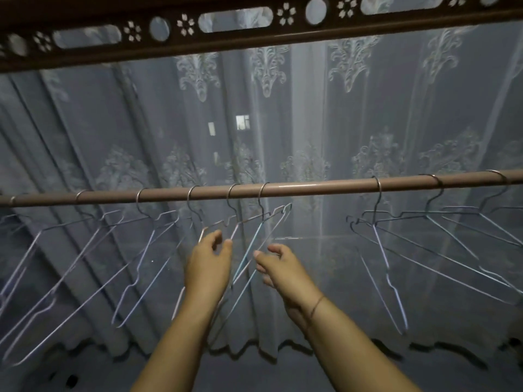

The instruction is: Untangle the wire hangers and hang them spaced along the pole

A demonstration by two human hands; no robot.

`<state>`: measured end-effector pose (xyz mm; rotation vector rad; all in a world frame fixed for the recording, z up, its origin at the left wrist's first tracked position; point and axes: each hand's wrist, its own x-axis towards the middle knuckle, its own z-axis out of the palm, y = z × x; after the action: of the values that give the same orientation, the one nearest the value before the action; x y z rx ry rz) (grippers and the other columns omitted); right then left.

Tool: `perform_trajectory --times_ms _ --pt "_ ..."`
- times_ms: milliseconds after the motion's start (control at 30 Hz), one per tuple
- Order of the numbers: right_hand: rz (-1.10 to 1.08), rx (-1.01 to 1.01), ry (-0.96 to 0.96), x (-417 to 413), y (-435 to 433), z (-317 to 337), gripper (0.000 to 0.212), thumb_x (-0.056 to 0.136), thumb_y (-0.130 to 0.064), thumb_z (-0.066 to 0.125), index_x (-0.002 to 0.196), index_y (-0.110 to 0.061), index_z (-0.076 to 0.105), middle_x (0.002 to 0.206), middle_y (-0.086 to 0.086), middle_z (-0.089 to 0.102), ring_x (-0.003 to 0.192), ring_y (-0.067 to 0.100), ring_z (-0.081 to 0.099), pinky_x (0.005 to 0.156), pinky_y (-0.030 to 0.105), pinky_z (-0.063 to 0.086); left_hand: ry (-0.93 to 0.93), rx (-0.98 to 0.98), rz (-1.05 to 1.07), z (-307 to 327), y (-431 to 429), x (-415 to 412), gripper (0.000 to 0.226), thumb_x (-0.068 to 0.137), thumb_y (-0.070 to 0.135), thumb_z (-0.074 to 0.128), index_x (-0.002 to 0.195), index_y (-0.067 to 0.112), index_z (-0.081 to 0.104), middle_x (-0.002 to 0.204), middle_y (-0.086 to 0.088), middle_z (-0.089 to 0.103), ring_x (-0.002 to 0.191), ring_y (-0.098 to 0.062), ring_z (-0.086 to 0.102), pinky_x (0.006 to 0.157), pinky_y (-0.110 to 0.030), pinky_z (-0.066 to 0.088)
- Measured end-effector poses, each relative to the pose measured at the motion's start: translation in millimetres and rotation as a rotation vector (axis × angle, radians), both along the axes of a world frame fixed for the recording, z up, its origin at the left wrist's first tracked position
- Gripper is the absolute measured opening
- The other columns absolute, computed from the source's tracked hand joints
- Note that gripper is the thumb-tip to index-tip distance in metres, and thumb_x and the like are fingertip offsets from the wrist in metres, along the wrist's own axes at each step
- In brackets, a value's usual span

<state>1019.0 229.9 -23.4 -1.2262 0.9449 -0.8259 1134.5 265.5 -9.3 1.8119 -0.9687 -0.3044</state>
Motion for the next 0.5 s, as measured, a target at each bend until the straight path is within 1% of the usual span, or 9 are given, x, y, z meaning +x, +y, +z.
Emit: perform_trajectory --times_ms 67,100,133,200,233,300,367,433,500 --pt "-0.008 0.083 -0.108 14 -2 1 0.047 0.088 -0.023 0.056 0.130 -0.009 0.039 0.099 0.009 0.061 0.078 0.013 0.059 0.063 0.021 0.045 0.081 0.017 -0.051 -8 -3 7 0.036 0.084 0.024 0.061 0.116 0.007 0.064 0.108 -0.012 0.070 0.098 -0.028 0.066 0.094 -0.044 0.050" --pt "-0.025 0.106 -0.167 17 -3 3 0.045 0.088 -0.020 0.054 0.128 -0.007 0.039 0.091 0.009 0.061 0.069 0.012 0.058 0.058 0.019 0.044 0.138 0.008 -0.066 -12 -4 11 0.033 0.083 0.022 0.062 0.111 0.006 0.066 0.096 -0.011 0.072 0.085 -0.028 0.068 0.086 -0.042 0.054" --pt "-0.042 0.123 -0.219 18 -3 4 0.041 0.089 -0.016 0.053 0.126 -0.006 0.041 0.084 0.009 0.060 0.062 0.011 0.057 0.054 0.019 0.044 0.190 -0.001 -0.087 -14 -5 12 0.025 0.084 0.017 0.061 0.106 0.005 0.067 0.084 -0.008 0.071 0.071 -0.024 0.066 0.074 -0.036 0.057" --pt "-0.070 0.117 -0.281 14 -2 9 0.030 0.090 -0.011 0.051 0.119 -0.008 0.045 0.073 0.008 0.059 0.054 0.011 0.052 0.050 0.019 0.045 0.254 -0.031 -0.118 -14 -7 10 0.015 0.088 0.005 0.055 0.097 0.008 0.067 0.070 -0.004 0.066 0.054 -0.015 0.055 0.051 -0.021 0.048" --pt "-0.080 0.088 -0.286 10 -1 11 0.024 0.090 -0.010 0.051 0.114 -0.008 0.049 0.068 0.006 0.058 0.051 0.010 0.050 0.049 0.019 0.044 0.275 -0.056 -0.122 -14 -8 7 0.016 0.088 0.002 0.053 0.095 0.010 0.066 0.067 -0.003 0.065 0.051 -0.013 0.051 0.046 -0.016 0.042" --pt "-0.107 0.015 -0.278 2 -3 13 0.011 0.090 -0.010 0.051 0.099 -0.007 0.057 0.057 0.001 0.053 0.045 0.007 0.044 0.046 0.016 0.040 0.305 -0.108 -0.127 -12 -12 0 0.017 0.089 0.002 0.053 0.096 0.013 0.064 0.066 -0.002 0.064 0.049 -0.011 0.049 0.042 -0.012 0.038" --pt "-0.136 -0.033 -0.282 -9 -6 15 0.010 0.090 -0.012 0.051 0.089 -0.006 0.059 0.051 -0.002 0.049 0.040 0.005 0.037 0.042 0.014 0.033 0.331 -0.144 -0.143 -10 -16 -11 0.017 0.089 0.003 0.053 0.097 0.015 0.063 0.067 -0.001 0.065 0.050 -0.009 0.049 0.043 -0.012 0.038" --pt "-0.176 -0.051 -0.274 -23 -10 16 0.011 0.091 -0.011 0.050 0.090 -0.007 0.060 0.051 -0.003 0.047 0.038 0.004 0.035 0.039 0.014 0.027 0.359 -0.169 -0.163 -10 -19 -22 0.017 0.089 0.004 0.053 0.094 0.017 0.063 0.067 0.000 0.065 0.050 -0.008 0.050 0.046 -0.014 0.039" --pt "-0.211 -0.058 -0.249 -36 -13 15 0.013 0.091 -0.008 0.048 0.095 -0.010 0.060 0.052 -0.002 0.047 0.036 0.003 0.034 0.038 0.014 0.026 0.379 -0.186 -0.171 -13 -21 -33 0.017 0.089 0.005 0.053 0.091 0.018 0.064 0.068 0.000 0.066 0.050 -0.009 0.051 0.052 -0.020 0.042"
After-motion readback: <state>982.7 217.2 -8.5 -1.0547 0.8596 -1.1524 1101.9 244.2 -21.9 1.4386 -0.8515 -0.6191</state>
